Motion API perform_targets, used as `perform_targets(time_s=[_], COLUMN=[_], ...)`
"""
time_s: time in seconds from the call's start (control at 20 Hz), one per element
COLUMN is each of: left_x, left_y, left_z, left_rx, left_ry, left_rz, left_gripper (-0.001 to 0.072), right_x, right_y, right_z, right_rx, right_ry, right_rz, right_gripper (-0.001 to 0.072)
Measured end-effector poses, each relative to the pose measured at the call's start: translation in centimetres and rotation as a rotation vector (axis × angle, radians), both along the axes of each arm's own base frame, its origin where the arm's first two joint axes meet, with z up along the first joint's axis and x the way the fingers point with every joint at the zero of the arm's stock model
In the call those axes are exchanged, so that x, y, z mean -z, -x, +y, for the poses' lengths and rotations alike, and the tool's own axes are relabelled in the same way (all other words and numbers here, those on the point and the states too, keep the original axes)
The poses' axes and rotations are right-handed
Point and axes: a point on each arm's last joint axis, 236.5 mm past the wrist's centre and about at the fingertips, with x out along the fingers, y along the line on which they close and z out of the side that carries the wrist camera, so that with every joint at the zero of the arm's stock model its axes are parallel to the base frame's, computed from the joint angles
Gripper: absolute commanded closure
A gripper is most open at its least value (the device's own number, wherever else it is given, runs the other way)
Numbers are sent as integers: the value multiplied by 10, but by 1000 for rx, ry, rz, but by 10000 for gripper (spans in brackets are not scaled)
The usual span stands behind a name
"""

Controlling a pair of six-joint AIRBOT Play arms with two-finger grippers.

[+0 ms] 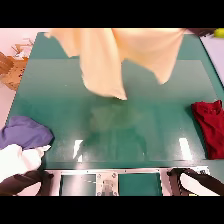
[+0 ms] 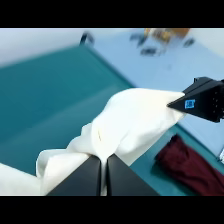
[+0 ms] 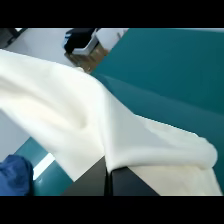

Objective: Fold the shirts.

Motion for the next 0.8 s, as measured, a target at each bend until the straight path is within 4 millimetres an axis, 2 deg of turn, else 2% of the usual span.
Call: perform_targets(time_s=[0.1, 0.2, 0.3, 0.4, 0.5, 0.6, 0.7, 0.8], left_x=[-37, -59, -68, -63, -45, -12, 36, 101], left_y=[37, 62, 73, 67, 47, 14, -27, -72], left_z=[10, 18, 26, 32, 35, 32, 25, 14], left_rx=[2, -5, -25, -62, -98, -120, -128, -122], left_ry=[16, 23, 14, -14, -47, -91, -142, -205], left_rz=[-104, -175, -214, -218, -187, -114, -12, 113], left_gripper=[681, 681, 681, 681, 680, 680, 680, 680], right_x=[-39, -67, -80, -79, -63, -28, 25, 91], right_y=[28, 49, 59, 59, 51, 33, 13, -7], right_z=[-6, -13, -18, -23, -28, -33, -37, -41], right_rx=[50, 106, 142, 171, 186, 198, 206, 219], right_ry=[44, 77, 96, 105, 110, 113, 106, 102], right_rz=[-122, -215, -259, -259, -218, -128, -2, 130], right_gripper=[699, 699, 699, 699, 699, 699, 698, 698])
